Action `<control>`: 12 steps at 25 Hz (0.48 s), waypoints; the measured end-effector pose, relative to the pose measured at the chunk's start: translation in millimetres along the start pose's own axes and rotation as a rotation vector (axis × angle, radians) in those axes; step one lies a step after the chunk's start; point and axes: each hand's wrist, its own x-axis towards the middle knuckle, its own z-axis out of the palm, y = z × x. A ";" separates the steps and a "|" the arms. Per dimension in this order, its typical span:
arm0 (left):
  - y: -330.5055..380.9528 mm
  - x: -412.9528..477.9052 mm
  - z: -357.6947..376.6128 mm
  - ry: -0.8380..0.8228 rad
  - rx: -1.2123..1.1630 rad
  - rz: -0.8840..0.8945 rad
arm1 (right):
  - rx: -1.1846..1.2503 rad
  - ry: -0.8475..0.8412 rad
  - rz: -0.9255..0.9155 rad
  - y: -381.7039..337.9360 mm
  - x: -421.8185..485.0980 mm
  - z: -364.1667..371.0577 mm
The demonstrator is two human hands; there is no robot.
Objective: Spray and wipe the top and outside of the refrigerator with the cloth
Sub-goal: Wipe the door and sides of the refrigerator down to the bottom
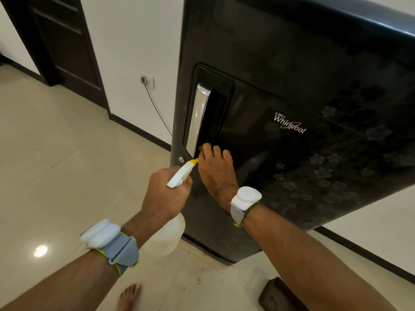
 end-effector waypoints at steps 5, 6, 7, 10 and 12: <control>-6.5 2.2 -9.4 0.010 -0.029 -0.038 | 0.007 -0.109 0.055 -24.7 -20.1 11.1; -7.4 3.9 -11.8 0.011 -0.025 -0.040 | 0.040 -0.114 0.105 -27.7 -19.2 11.9; -7.3 6.3 -12.7 0.012 -0.025 -0.033 | 0.044 -0.092 0.137 -28.4 -19.6 14.8; -4.1 13.4 -11.6 -0.009 -0.016 -0.005 | -0.001 -0.014 0.105 -23.0 -25.9 25.9; -1.9 18.4 -10.0 -0.020 0.000 0.021 | -0.028 0.017 0.117 -24.6 -27.0 31.2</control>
